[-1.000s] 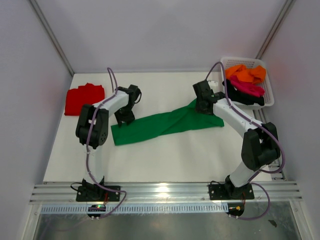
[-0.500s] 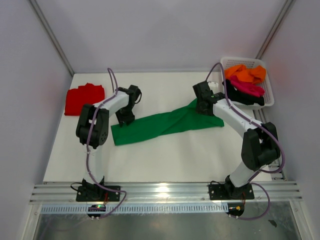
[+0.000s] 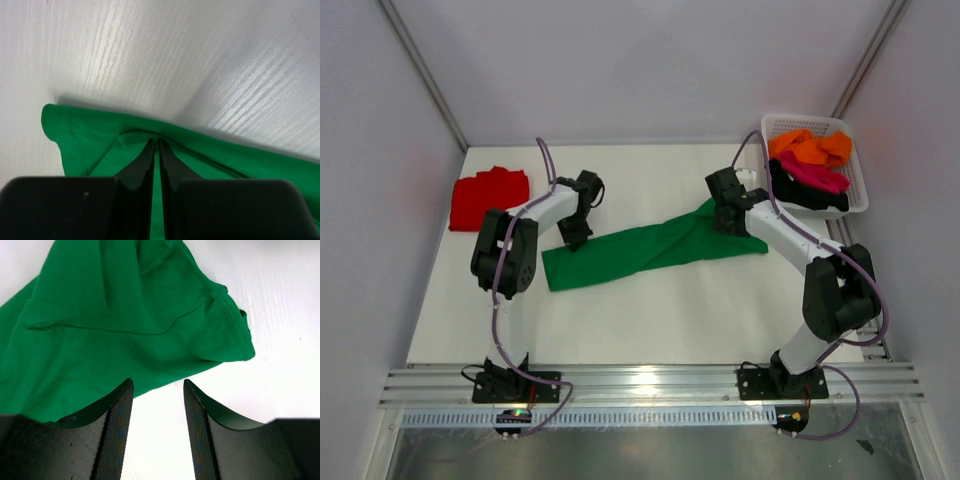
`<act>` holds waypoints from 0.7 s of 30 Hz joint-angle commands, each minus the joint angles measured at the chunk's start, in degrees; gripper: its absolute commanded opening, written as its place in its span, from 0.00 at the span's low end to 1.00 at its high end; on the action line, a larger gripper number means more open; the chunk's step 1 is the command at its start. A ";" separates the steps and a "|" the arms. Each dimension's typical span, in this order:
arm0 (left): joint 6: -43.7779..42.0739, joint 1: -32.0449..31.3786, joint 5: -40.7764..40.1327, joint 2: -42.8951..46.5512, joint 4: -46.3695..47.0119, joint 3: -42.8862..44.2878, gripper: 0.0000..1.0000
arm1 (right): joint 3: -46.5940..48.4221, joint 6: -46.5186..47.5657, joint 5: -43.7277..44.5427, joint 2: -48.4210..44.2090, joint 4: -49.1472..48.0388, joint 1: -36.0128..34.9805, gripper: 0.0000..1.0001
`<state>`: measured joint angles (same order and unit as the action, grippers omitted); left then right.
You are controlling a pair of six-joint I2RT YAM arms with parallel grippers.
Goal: Fold and stack the t-shirts
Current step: Fold the other side of the tshirt into a rectangle
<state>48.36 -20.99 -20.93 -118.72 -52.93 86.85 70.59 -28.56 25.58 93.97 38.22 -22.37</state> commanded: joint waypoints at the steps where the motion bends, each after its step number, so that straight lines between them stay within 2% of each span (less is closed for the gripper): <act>1: -1.07 0.43 0.63 -1.26 1.07 -2.56 0.07 | -0.71 -0.10 1.49 -2.83 -0.69 0.05 0.49; 3: -1.34 0.43 0.10 -0.64 0.63 -2.39 0.00 | -1.06 -0.45 1.22 -2.74 -0.78 0.05 0.49; 8: -1.78 0.52 -2.18 3.74 -0.77 -0.55 0.00 | -1.68 -0.62 1.31 -2.74 -1.13 0.05 0.49; 12: -2.13 0.51 -7.19 6.82 -8.13 4.72 0.00 | -2.03 -0.80 1.22 -2.57 -1.57 0.05 0.49; 21: -1.69 0.52 -15.62 12.19 -16.33 11.15 0.00 | -2.47 -1.68 -0.36 -0.90 -2.80 0.05 0.49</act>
<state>46.68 -20.93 -30.13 -109.14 -64.12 95.81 68.42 -29.12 25.26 93.86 37.63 -22.37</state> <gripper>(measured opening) 0.005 0.494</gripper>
